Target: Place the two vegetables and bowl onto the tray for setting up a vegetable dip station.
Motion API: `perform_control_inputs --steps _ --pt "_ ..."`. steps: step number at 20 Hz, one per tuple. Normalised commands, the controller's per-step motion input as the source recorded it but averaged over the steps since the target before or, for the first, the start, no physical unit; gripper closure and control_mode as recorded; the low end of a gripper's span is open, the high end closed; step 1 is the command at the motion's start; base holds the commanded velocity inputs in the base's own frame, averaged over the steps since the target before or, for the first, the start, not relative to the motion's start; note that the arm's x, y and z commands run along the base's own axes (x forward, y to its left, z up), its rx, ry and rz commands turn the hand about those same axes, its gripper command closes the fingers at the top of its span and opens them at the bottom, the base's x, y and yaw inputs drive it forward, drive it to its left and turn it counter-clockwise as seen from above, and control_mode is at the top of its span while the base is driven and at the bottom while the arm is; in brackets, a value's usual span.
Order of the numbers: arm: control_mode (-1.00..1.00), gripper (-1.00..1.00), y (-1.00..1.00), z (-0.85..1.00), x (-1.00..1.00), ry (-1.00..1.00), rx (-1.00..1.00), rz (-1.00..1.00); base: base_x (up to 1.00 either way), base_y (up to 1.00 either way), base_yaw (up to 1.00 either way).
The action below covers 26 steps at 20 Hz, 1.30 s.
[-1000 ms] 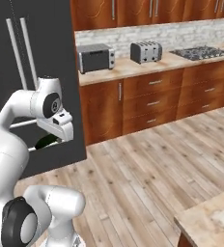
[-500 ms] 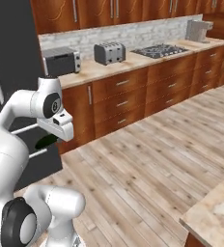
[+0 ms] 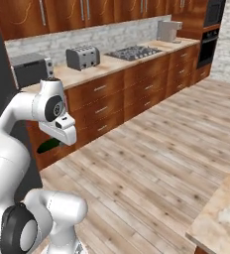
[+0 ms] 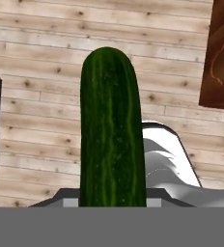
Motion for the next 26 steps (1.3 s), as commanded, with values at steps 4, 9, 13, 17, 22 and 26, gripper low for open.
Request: perform_control_inputs --steps 4,9,13,17,22,26 --pt "1.00 1.00 0.00 0.00 0.00 0.00 0.00 0.00 0.63 0.12 -0.27" --pt "1.00 1.00 0.00 0.00 0.00 0.00 0.00 0.00 0.68 0.10 -0.18" --pt "1.00 1.00 0.00 0.00 0.00 0.00 0.00 0.00 0.72 0.08 -0.11" --pt "1.00 1.00 0.00 0.00 0.00 0.00 0.00 0.00 0.71 0.05 -0.10" --pt "1.00 1.00 0.00 0.00 0.00 0.00 0.00 0.00 0.68 0.03 -0.14" --pt "1.00 1.00 0.00 0.00 0.00 0.00 0.00 0.00 0.63 0.05 -0.23"
